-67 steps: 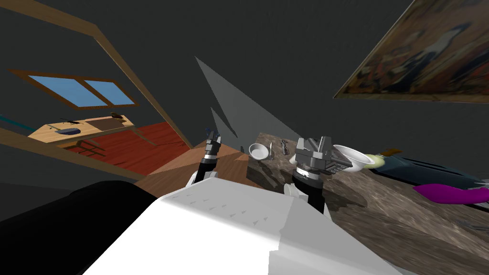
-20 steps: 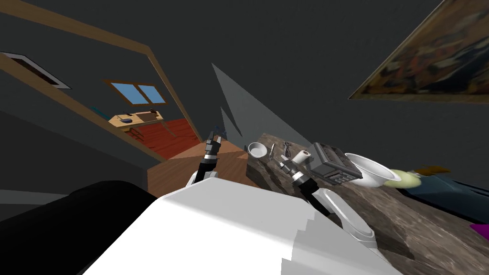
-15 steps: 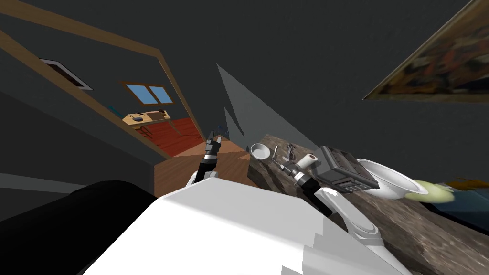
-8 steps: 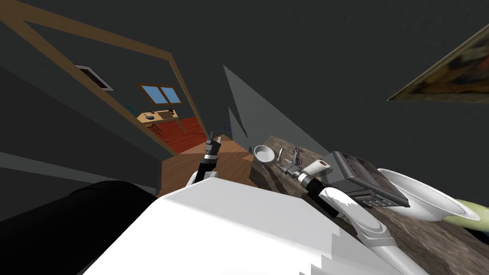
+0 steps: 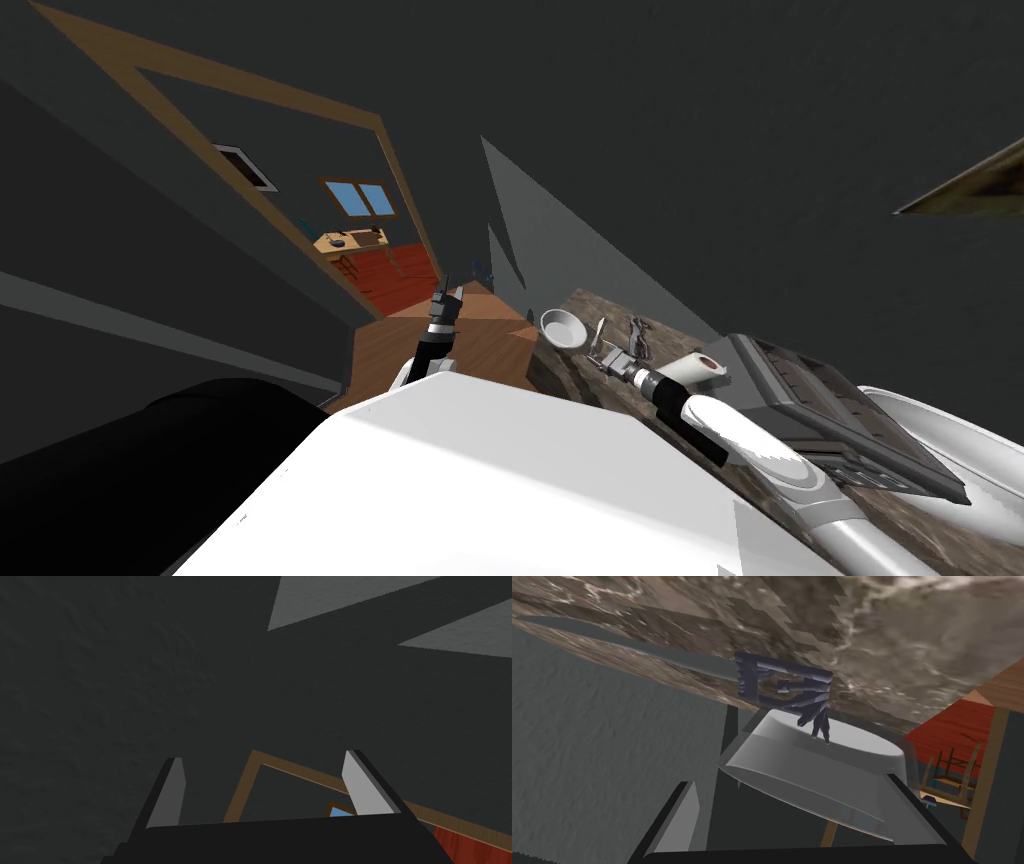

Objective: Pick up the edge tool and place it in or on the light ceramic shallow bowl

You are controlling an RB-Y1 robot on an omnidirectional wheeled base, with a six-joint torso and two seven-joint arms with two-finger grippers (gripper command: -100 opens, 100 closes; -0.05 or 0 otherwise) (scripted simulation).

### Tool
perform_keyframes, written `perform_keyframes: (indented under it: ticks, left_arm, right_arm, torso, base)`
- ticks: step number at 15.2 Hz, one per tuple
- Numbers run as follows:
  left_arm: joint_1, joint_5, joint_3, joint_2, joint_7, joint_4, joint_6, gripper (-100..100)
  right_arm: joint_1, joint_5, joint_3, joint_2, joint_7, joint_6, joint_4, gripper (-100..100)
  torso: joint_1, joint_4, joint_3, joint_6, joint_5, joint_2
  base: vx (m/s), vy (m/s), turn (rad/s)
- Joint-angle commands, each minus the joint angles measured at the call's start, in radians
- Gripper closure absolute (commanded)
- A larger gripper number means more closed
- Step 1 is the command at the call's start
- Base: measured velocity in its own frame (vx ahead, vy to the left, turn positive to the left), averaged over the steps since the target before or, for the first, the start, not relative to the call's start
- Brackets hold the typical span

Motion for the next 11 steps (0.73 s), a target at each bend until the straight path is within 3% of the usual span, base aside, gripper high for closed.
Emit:
perform_keyframes:
  ticks: [1, 3, 4, 5, 6, 7, 11]
  left_arm:
    - [0.000, 0.000, 0.000, 0.000, 0.000, 0.000, 0.000, 0]
    - [0.000, 0.000, 0.000, 0.000, 0.000, 0.000, 0.000, 0]
    - [0.000, 0.000, 0.000, 0.000, 0.000, 0.000, 0.000, 0]
    - [0.000, 0.000, 0.000, 0.000, 0.000, 0.000, 0.000, 0]
    - [0.000, 0.000, 0.000, 0.000, 0.000, 0.000, 0.000, 0]
    - [0.000, 0.000, 0.000, 0.000, 0.000, 0.000, 0.000, 0]
    - [0.000, 0.000, 0.000, 0.000, 0.000, 0.000, 0.000, 0]
  right_arm:
    - [0.011, 0.023, 0.015, -0.021, 0.018, -0.003, 0.029, -100]
    - [0.026, 0.036, 0.033, -0.030, 0.023, -0.005, 0.046, -100]
    - [0.013, 0.024, 0.021, -0.021, 0.027, -0.017, 0.050, -100]
    - [0.005, 0.028, 0.037, 0.005, 0.045, -0.004, 0.074, -100]
    - [0.009, 0.028, 0.031, -0.013, 0.029, -0.011, 0.059, -100]
    - [0.008, 0.029, 0.033, -0.010, 0.032, -0.009, 0.062, 100]
    - [0.008, 0.030, 0.034, -0.011, 0.034, -0.011, 0.061, 100]
  torso:
    - [0.000, 0.000, 0.000, 0.000, 0.000, 0.000]
    - [-0.001, 0.000, 0.001, 0.000, 0.000, 0.001]
    - [-0.001, 0.000, 0.001, 0.000, 0.000, 0.001]
    - [-0.001, 0.000, 0.001, 0.000, 0.000, 0.002]
    - [-0.001, 0.000, 0.001, 0.000, 0.000, 0.001]
    - [-0.001, 0.000, 0.001, 0.000, 0.000, 0.001]
    - [-0.003, 0.001, 0.002, 0.001, -0.001, 0.002]
  base:
    - [0.030, 0.020, 0.079]
    - [0.022, 0.013, 0.053]
    - [0.010, 0.005, 0.008]
    - [0.032, 0.010, 0.101]
    - [0.029, 0.007, 0.061]
    - [0.010, 0.001, 0.001]
    - [0.000, 0.000, 0.000]
